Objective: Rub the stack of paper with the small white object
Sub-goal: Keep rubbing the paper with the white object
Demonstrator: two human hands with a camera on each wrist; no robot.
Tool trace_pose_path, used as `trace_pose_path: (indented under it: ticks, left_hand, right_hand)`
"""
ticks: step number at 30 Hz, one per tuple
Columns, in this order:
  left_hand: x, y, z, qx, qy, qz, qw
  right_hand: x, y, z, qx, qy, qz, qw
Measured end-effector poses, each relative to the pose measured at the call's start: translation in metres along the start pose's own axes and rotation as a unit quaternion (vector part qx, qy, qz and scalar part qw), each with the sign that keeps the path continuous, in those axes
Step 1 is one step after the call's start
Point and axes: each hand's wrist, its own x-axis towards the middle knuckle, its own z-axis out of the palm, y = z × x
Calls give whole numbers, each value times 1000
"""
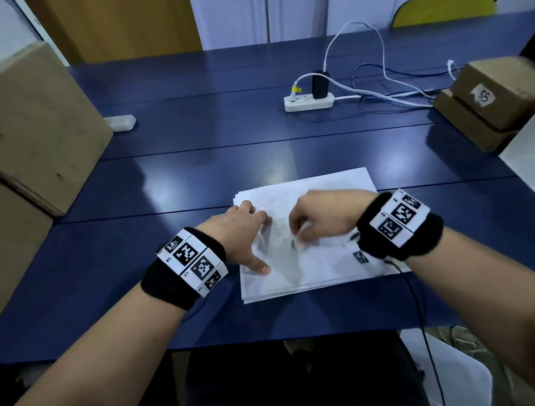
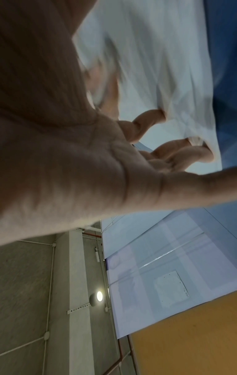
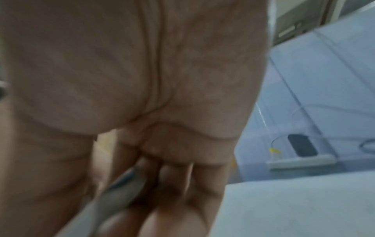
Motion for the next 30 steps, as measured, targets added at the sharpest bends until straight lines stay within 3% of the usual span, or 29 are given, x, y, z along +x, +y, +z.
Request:
trace_pose_path:
  ticks: [2,3,7,9,14,16,19,21,25,27,30]
  left_hand:
    - [0,0,-1,0,-3,1,1000]
    - [0,1,-1,1,-3,2,1000]
    - [-2,2,-1,5,-4,-1,1000]
    - [-2,2,-2,7,-3,-2,1000]
    - [-2,3,-2,9,-2,-2,1000]
    - [-2,2,-2,7,1,-2,1000]
    - [-3,2,-2,4,0,-2,1000]
    - [-4,2,-1,8,2,-3,1000]
    - [-4,2,-2,4,-3,0,1000]
    - [-4,3,-3,9,-3,2,1000]
    - [-5,3,-3,8,-5,0,1000]
  right_hand:
    - [-5,-15,8,5,-90,-45,995]
    - [-4,-17,9,8,-95,-49,994]
    - [14,1,-11,-7,67,45,997]
    - [15,6,-10,-15,86,54,995]
    - [4,-27,14,15,-97,-75,992]
    - [11,-23,9,0,-32,-60,998]
    - [16,-3,-7,-29,85,33,995]
    - [11,4,-7,-12,75,27,997]
    - [-4,-12,8,0,-69,-32,997]
    - [3,-8,3,-11,-27,-19,999]
    - [13,10,-10,-6,76,65,995]
